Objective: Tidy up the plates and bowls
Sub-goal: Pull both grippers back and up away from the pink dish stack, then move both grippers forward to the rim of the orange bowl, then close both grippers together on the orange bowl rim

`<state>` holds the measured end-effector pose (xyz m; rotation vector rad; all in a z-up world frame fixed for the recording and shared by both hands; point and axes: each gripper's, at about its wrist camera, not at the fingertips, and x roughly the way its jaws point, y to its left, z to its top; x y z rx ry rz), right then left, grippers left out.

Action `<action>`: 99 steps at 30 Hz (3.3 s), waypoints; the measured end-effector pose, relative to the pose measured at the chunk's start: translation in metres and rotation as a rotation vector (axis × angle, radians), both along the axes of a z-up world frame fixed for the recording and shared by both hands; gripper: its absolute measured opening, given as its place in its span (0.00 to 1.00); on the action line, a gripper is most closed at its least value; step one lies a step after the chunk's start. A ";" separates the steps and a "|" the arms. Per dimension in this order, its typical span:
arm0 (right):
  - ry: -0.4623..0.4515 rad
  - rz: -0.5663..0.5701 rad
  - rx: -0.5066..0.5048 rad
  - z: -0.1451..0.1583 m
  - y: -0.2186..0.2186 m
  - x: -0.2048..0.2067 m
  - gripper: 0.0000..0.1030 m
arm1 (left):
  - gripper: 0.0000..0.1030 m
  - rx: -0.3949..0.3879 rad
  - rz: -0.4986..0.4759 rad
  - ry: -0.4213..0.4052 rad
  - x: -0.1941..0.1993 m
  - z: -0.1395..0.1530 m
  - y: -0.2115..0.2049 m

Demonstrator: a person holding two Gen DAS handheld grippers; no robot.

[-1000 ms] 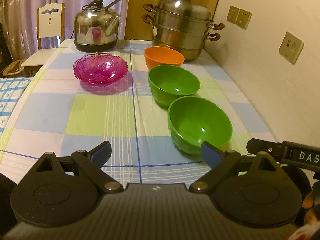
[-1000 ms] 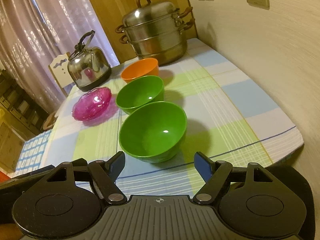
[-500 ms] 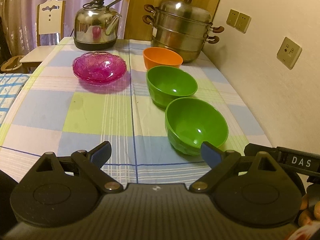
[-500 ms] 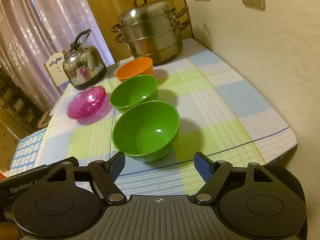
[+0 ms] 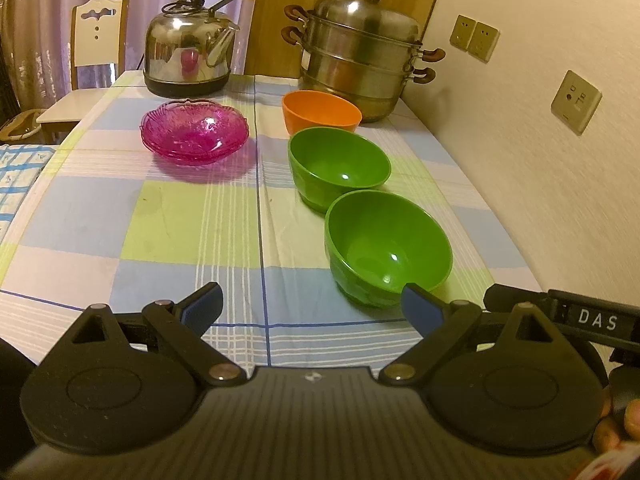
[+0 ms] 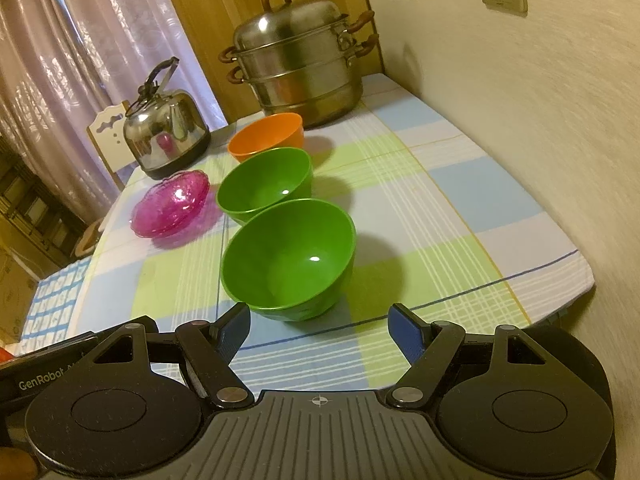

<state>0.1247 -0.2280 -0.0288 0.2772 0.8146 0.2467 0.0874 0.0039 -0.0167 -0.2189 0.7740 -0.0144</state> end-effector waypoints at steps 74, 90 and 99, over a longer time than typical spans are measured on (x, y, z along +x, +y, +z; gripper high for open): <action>0.092 0.063 0.037 -0.079 0.071 0.415 0.39 | 0.28 -0.150 -0.055 0.056 0.421 -0.079 0.075; 0.087 0.095 0.021 -0.088 0.086 0.419 0.17 | 0.13 -0.132 -0.062 0.070 0.426 -0.092 0.076; 0.079 0.091 -0.003 -0.086 0.090 0.415 0.15 | 0.13 -0.107 -0.068 0.067 0.423 -0.085 0.070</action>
